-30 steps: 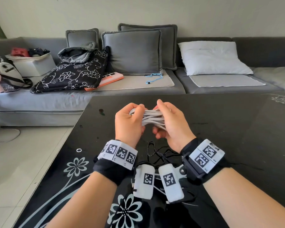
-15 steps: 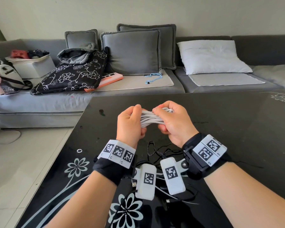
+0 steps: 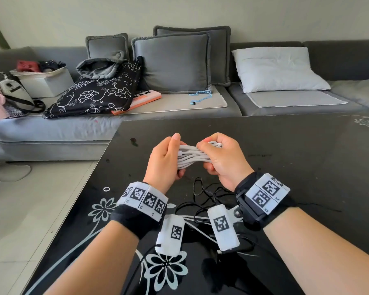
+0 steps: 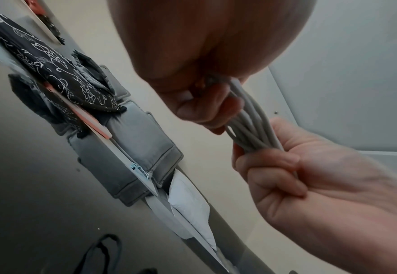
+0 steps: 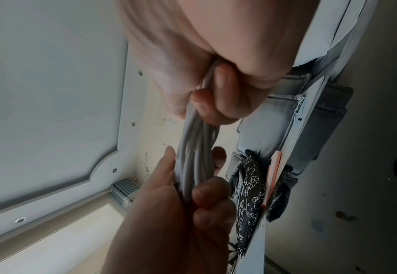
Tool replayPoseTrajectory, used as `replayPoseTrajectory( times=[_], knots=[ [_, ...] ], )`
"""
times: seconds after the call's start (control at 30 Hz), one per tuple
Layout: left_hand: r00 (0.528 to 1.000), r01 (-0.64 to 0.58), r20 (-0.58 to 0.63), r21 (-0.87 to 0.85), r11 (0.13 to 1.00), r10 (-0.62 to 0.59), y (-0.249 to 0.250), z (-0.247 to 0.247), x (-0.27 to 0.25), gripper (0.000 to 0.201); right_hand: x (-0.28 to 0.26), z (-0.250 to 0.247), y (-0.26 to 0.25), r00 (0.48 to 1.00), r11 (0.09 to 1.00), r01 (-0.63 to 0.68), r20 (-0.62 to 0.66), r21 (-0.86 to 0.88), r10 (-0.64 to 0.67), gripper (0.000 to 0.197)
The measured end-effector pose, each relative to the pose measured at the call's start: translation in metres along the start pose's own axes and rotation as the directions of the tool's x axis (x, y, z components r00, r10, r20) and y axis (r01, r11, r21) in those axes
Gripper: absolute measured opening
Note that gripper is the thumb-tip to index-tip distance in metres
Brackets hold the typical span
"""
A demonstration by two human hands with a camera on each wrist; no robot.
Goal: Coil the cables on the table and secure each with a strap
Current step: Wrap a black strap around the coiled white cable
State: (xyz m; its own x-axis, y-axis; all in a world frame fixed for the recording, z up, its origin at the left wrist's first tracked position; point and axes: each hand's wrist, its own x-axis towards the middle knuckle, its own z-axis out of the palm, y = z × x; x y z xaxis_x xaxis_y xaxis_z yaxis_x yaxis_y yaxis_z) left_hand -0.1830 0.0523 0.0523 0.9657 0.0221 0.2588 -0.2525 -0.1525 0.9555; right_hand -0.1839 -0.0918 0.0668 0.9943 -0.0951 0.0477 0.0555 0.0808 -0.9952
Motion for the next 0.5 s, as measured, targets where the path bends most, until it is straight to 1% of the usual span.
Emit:
replayPoseTrajectory(
  times=[0.07,0.2,0.27,0.37,0.43,0.5],
  knots=[
    [1.0,0.014,0.0,0.01,1.0,-0.014,0.002,-0.007,0.001,0.046,-0.001,0.0,0.0,1.0,1.0,-0.008,-0.018,0.011,0.008,0.017],
    [0.987,0.138,-0.077,-0.017,0.99,-0.139,0.005,-0.034,0.004,0.042,0.001,-0.01,0.006,0.996,0.998,-0.049,-0.076,0.028,0.051,0.017],
    [0.974,0.19,-0.1,-0.126,0.974,-0.203,0.002,-0.053,0.003,0.042,0.002,-0.014,0.013,0.992,0.997,-0.077,-0.095,0.022,0.079,0.016],
    [0.934,0.292,-0.089,-0.364,0.884,-0.345,-0.005,-0.078,-0.003,0.042,0.0,-0.015,0.021,0.984,0.991,-0.131,-0.112,0.038,0.135,0.016],
    [0.914,0.33,-0.083,-0.419,0.846,-0.397,-0.013,-0.089,-0.006,0.038,-0.002,-0.014,0.024,0.981,0.988,-0.15,-0.118,0.042,0.154,0.014],
    [0.895,0.352,-0.106,-0.428,0.832,-0.433,-0.024,-0.096,-0.008,0.032,-0.004,-0.014,0.027,0.98,0.986,-0.162,-0.115,0.036,0.165,0.012]
  ],
)
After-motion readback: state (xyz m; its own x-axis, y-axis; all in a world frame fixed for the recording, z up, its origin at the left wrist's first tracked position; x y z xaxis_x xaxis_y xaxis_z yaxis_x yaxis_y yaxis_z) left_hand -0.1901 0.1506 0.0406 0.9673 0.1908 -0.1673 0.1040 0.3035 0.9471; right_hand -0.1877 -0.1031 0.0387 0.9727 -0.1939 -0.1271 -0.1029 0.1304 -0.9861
